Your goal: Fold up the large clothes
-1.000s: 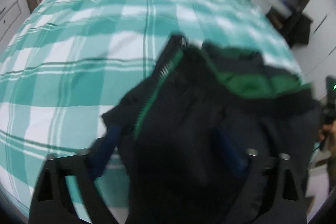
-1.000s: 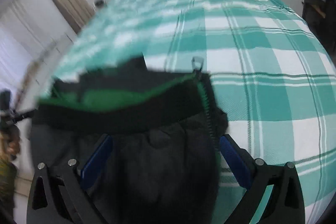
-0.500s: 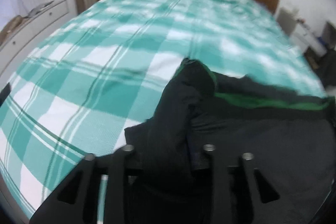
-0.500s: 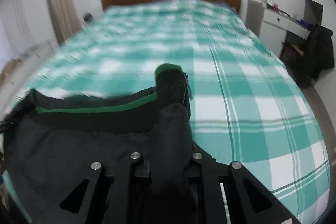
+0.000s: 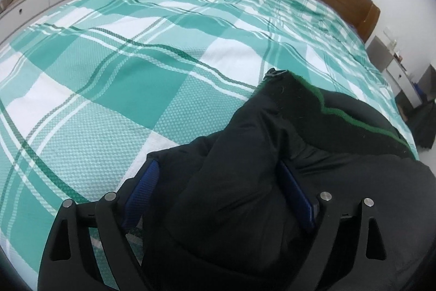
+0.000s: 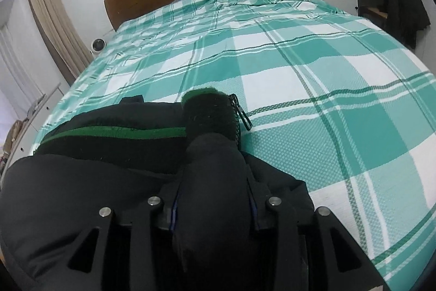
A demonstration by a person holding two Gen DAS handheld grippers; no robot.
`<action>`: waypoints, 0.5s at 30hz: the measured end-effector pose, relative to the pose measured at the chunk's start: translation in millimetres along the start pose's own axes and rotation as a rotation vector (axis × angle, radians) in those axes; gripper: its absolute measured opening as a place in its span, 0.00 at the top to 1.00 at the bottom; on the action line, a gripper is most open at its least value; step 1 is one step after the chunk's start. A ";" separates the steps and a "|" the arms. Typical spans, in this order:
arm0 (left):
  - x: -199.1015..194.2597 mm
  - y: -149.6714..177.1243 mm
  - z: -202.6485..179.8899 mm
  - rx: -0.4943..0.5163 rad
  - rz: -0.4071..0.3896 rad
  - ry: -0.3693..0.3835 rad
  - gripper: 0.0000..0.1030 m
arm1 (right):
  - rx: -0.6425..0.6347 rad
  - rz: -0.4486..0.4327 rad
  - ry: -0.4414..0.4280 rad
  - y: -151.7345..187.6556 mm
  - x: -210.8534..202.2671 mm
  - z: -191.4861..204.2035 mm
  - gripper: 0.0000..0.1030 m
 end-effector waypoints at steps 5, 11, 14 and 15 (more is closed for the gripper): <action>4.0 0.0 1.9 -0.016 -0.005 0.025 0.13 | 0.031 -0.003 -0.032 1.0 2.4 -3.6 0.65; 6.4 -0.7 2.4 -0.028 -0.010 0.041 0.13 | 0.040 -0.005 -0.043 2.2 1.8 -3.4 0.65; 7.2 -1.0 2.8 -0.034 -0.013 0.051 0.13 | 0.045 -0.007 -0.048 2.2 1.9 -3.8 0.65; 7.4 -1.4 3.2 -0.038 -0.014 0.055 0.13 | 0.047 -0.008 -0.050 2.4 1.7 -4.0 0.65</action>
Point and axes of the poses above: each gripper's, at about its wrist camera, not at the fingertips, and x roughly the way its jaws point, z to its left, y to its underside, the point moved 10 cm from there along x, roughly the way its jaws point, and after that the axes turned 4 degrees about -z, right-handed, at the moved point
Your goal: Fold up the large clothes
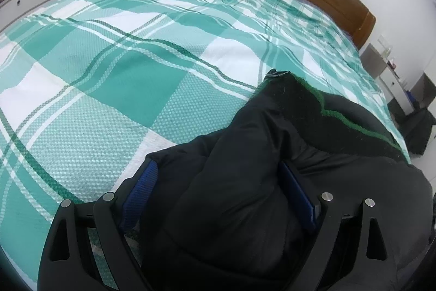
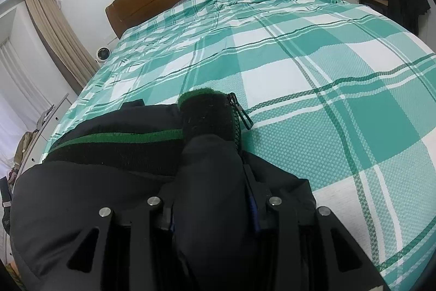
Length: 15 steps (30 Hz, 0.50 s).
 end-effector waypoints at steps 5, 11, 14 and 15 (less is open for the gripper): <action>0.0 -0.2 0.6 -0.016 -0.004 0.021 0.12 | 0.018 -0.002 -0.017 -0.6 -0.1 -1.8 0.65; -0.5 0.4 1.0 -0.028 -0.009 0.039 0.12 | 0.033 -0.005 -0.033 -0.1 -0.7 -2.4 0.65; -1.2 0.7 1.3 -0.035 -0.009 0.050 0.13 | 0.036 -0.005 -0.036 -0.1 -1.1 -2.3 0.65; -1.7 0.5 1.4 -0.039 -0.009 0.054 0.12 | 0.037 -0.006 -0.037 0.0 -1.4 -2.3 0.65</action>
Point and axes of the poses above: each gripper's, at about its wrist camera, not at the fingertips, and x roughly the way its jaws point, z to its left, y to its underside, the point moved 10 cm from there along x, roughly the way its jaws point, and after that the axes turned 4 degrees about -z, right-handed, at the moved point
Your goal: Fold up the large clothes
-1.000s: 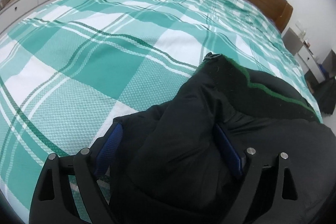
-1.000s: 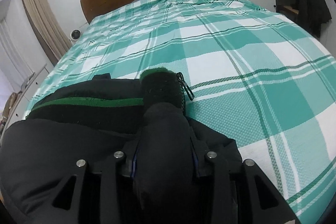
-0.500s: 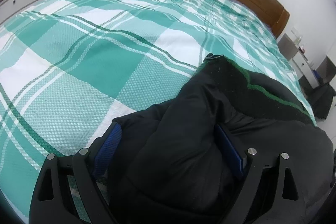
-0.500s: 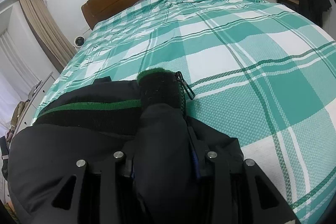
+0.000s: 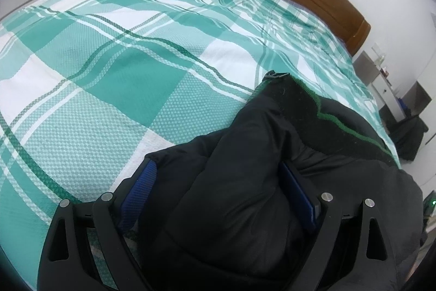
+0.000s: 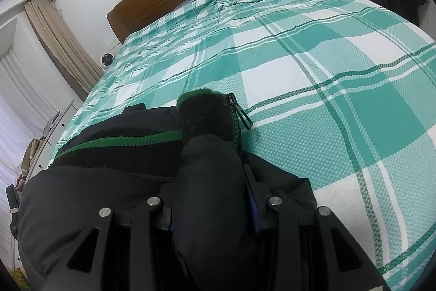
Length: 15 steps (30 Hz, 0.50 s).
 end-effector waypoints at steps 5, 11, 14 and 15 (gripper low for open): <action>-5.4 -0.2 1.8 -0.041 0.017 0.046 0.11 | 0.006 -0.003 -0.011 -1.1 -1.7 0.8 0.63; -22.9 -7.7 -1.5 -0.034 0.077 0.013 0.11 | 0.036 0.054 -0.021 -8.1 -7.5 -0.1 0.52; -52.6 -20.6 -12.3 0.022 0.017 0.038 0.11 | 0.049 0.097 -0.010 -12.4 -17.6 -2.1 0.18; -63.0 -24.0 -17.4 0.045 0.003 0.045 0.11 | 0.055 0.100 -0.012 -14.4 -21.7 -2.7 0.16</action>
Point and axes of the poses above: each gripper's, at about its wrist camera, not at the fingertips, and x roughly the way its jaws point, z to its left, y to its underside, the point moved 10 cm from there along x, roughly the way its jaws point, and after that the axes turned 4 degrees about -z, right-handed, at the moved point
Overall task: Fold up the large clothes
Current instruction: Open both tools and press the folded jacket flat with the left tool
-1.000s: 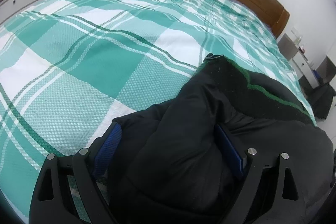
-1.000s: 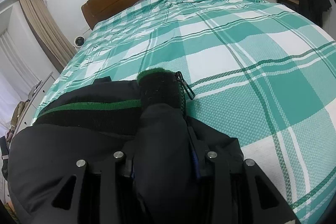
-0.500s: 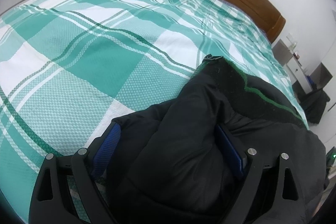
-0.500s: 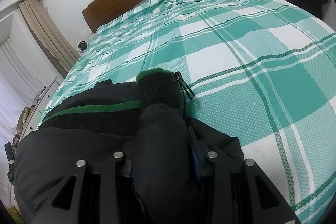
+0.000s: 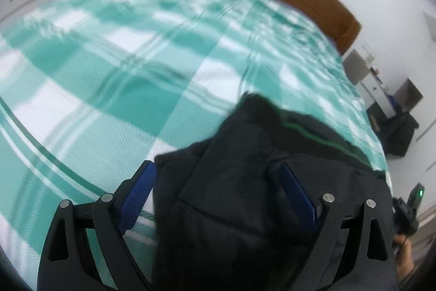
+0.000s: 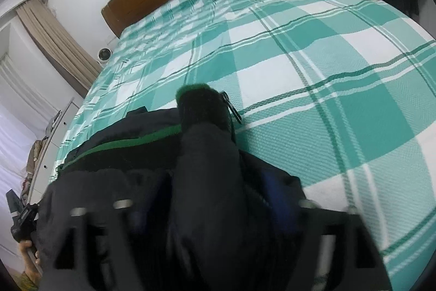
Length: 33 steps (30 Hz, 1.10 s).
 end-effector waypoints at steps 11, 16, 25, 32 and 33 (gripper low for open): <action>-49.3 21.7 -103.1 0.249 -0.019 0.134 0.07 | -0.205 -0.114 0.019 -1.0 -87.6 37.7 0.16; -30.9 50.9 -162.5 0.373 0.028 0.184 0.07 | -0.242 -0.115 -0.009 18.6 -94.9 54.6 0.16; 32.8 85.7 -185.5 0.442 0.107 0.103 0.01 | -0.280 -0.102 -0.035 40.6 -73.5 65.2 0.16; 55.5 102.3 -184.1 0.482 0.089 0.078 0.01 | -0.242 -0.096 -0.084 54.7 -48.5 54.7 0.16; 57.5 103.3 -184.1 0.484 0.086 0.074 0.01 | -0.238 -0.100 -0.089 56.1 -46.0 53.4 0.16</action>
Point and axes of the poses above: each gripper's, at about its wrist camera, not at the fingertips, and x roughly the way its jaws point, z to its left, y to its underside, the point moved 10 cm from there along x, roughly the way its jaws point, and after that the axes turned 4 degrees about -z, right-handed, at the moved point
